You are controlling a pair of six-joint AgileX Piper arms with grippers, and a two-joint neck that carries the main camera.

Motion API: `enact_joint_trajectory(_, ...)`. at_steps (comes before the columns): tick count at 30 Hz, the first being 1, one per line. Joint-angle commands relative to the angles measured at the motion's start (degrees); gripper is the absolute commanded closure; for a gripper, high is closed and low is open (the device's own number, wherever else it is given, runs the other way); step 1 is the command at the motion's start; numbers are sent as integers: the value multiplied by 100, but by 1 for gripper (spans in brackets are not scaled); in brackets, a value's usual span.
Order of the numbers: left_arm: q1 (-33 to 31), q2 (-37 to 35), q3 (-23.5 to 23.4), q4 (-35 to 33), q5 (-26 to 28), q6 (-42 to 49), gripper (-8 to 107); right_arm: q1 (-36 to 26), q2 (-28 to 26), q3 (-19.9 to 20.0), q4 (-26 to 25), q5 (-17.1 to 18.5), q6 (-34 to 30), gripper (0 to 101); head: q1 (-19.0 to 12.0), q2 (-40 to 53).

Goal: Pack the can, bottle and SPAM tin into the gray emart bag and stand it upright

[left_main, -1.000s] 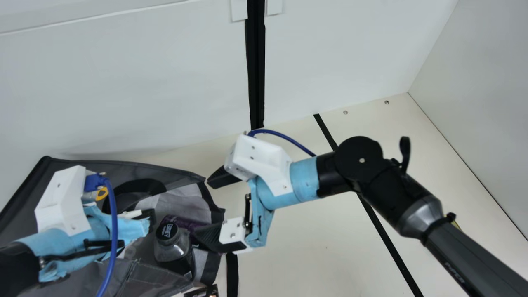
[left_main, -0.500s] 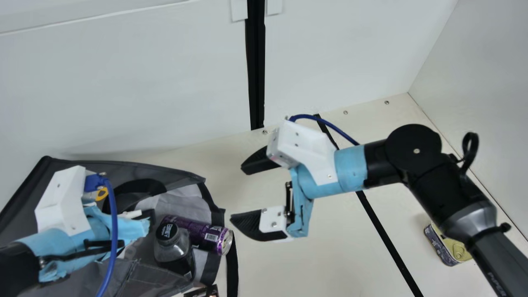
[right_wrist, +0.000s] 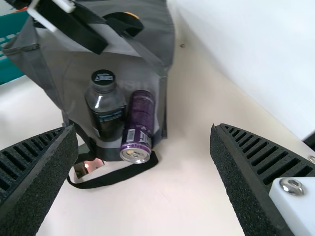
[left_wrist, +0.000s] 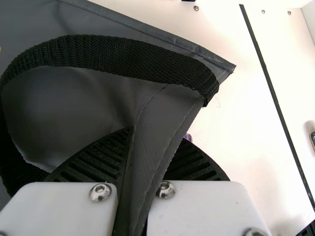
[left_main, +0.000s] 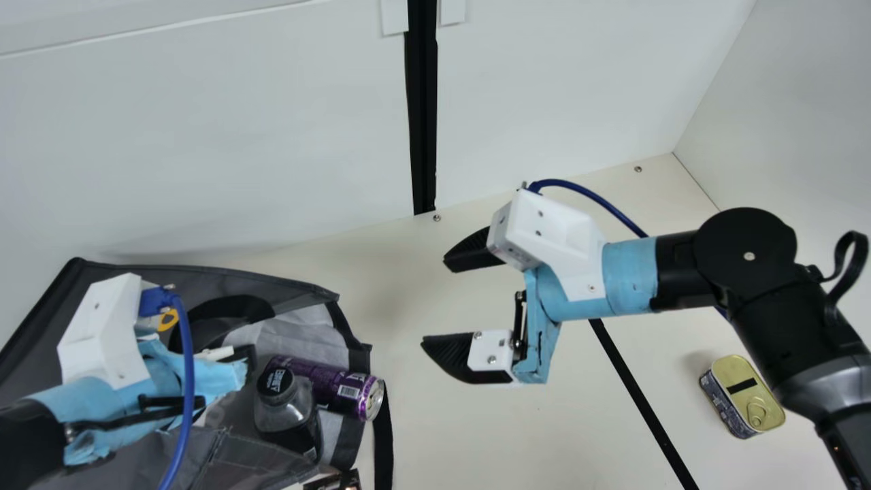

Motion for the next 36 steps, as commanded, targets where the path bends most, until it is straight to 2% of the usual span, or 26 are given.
enact_joint_trajectory(1, 0, 0, 0, 0, 0, 0, 107, -123, -43, -5, -56, -10, 49, 6, -130, -5)
enact_joint_trajectory(14, 0, 0, 0, 0, 0, 0, 107, -1098, -462, -138, -664, -10, 450, 6, -130, -5)
enact_joint_trajectory(17, 0, 0, 0, 0, 0, 0, 107, -1224, -581, -112, -871, -119, 613, 6, -130, -5)
enact_joint_trajectory(26, 0, 0, 0, 0, 0, 0, 107, -1541, -937, -4, -1693, -499, 1367, 6, -130, -5)
enact_joint_trajectory(36, 0, 0, 0, 0, 0, 0, 107, -1734, -1286, 75, -2846, -783, 2391, 6, -130, -5)
